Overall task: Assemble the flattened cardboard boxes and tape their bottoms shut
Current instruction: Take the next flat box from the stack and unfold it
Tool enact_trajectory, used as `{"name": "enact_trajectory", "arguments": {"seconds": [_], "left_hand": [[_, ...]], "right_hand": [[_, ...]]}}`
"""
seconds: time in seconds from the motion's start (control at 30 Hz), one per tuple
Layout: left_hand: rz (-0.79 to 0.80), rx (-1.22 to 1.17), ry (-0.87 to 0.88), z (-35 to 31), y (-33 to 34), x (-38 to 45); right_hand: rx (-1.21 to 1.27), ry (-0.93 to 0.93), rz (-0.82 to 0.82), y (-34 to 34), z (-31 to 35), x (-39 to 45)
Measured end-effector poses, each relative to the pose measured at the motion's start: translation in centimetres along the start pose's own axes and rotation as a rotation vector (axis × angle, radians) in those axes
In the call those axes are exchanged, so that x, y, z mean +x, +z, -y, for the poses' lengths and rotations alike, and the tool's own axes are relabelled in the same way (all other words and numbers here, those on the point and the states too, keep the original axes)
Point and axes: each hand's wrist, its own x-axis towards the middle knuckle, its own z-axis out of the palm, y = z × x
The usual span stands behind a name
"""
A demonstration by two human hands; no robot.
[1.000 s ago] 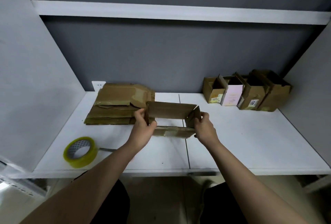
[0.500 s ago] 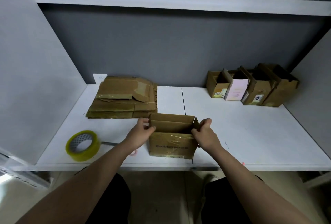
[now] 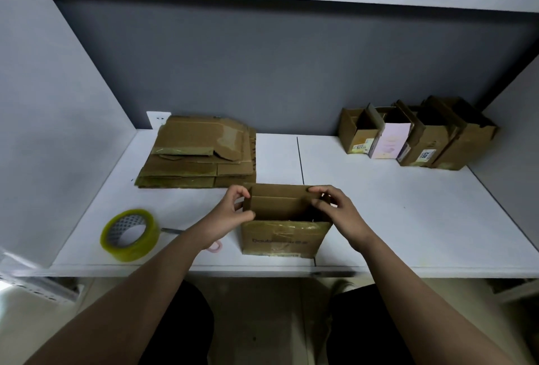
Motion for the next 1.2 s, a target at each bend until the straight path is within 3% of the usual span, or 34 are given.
{"name": "enact_trajectory", "arguments": {"seconds": [0.13,0.37,0.6,1.0,1.2], "left_hand": [[0.015,0.033,-0.016,-0.1,-0.6,0.3],[0.150,0.061,-0.094,-0.2,-0.1,0.3],[0.158,0.000,-0.109,0.3,0.0,-0.3],[0.153,-0.128,-0.145,0.0,-0.1,-0.8],[0.176,-0.123,-0.123,-0.3,0.2,-1.2]], "right_hand": [[-0.022,0.011,0.016,0.1,0.3,0.2],[0.514,0.232,0.079,-0.3,-0.1,0.7],[0.322,0.199,0.179,-1.0,-0.1,0.8],[0.340,0.208,0.245,-1.2,-0.7,0.7],[0.227,0.184,0.237,-1.1,-1.0,0.6]]}}
